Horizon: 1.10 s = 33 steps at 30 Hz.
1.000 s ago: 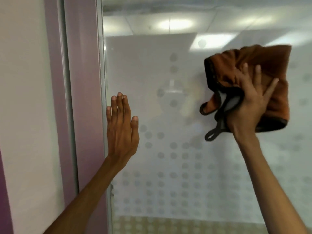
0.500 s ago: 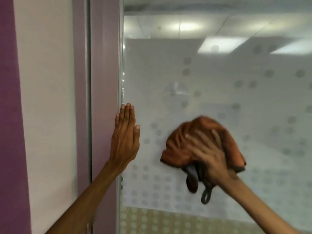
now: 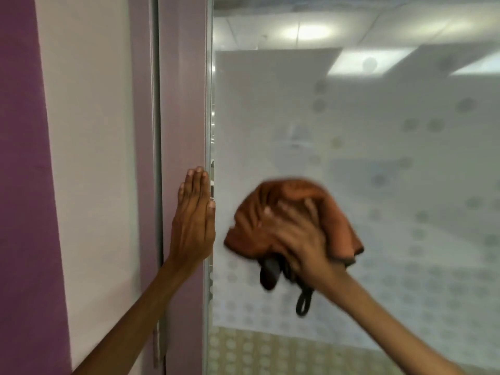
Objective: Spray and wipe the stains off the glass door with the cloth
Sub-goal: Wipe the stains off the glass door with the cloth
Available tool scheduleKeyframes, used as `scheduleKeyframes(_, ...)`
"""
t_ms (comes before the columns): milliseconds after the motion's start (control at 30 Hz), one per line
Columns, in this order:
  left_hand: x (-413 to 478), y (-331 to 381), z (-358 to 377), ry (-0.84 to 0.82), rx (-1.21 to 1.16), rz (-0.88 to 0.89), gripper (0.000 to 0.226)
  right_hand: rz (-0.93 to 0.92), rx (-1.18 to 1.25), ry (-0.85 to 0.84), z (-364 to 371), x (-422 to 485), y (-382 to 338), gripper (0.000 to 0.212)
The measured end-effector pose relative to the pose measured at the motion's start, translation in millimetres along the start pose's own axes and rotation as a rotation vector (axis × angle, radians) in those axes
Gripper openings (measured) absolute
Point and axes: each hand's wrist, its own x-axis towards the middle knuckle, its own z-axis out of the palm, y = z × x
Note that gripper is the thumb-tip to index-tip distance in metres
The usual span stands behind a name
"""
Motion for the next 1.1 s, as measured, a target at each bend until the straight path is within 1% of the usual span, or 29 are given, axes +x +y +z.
scheduleKeyframes(33,-1,-2,-2,-0.011,-0.008,0.007,0.054,0.004,0.094,-0.063,14,-23,-11,0.044)
scheduleKeyframes(100,-5,-7,-7,-0.04,-0.025,0.025,0.054,-0.043,0.141,-0.169,38,-66,-29,0.033)
scheduleKeyframes(167,-10,-12,-12,-0.074,-0.036,0.042,0.054,-0.084,0.098,-0.258,46,-93,-39,0.041)
scheduleKeyframes(233,-15,-15,-16,-0.111,-0.042,0.046,0.054,-0.091,0.067,-0.294,46,-95,-38,0.043)
scheduleKeyframes(333,-20,-10,-19,-0.124,-0.054,0.027,0.055,-0.101,0.071,-0.237,43,-80,-35,0.043)
scheduleKeyframes(433,-20,5,-18,-0.086,-0.051,-0.014,0.058,-0.086,0.011,-0.101,32,-53,-20,0.044)
scheduleKeyframes(500,-20,17,-18,-0.049,-0.06,-0.06,0.06,-0.022,-0.076,0.01,21,-24,-6,0.039)
scheduleKeyframes(600,-15,32,-22,-0.012,-0.098,-0.157,0.062,0.14,-0.162,0.169,11,17,3,0.043)
scheduleKeyframes(700,-12,43,-27,-0.011,-0.11,-0.225,0.065,0.217,-0.166,0.208,18,25,-6,0.046)
scheduleKeyframes(767,-13,48,-28,-0.022,-0.1,-0.232,0.064,0.199,-0.172,0.158,27,14,-15,0.047)
scheduleKeyframes(867,-24,53,-26,-0.033,-0.042,-0.198,0.055,0.177,-0.116,0.045,35,-10,-27,0.047)
scheduleKeyframes(933,-39,54,-22,-0.031,-0.043,-0.179,0.04,0.188,-0.077,0.003,37,-23,-32,0.047)
scheduleKeyframes(1033,-66,59,-16,-0.03,-0.18,-0.258,0.02,0.229,0.006,-0.034,38,-38,-43,0.051)
scheduleKeyframes(1100,-80,65,-14,-0.047,-0.292,-0.338,0.014,0.239,0.075,-0.067,34,-47,-50,0.054)
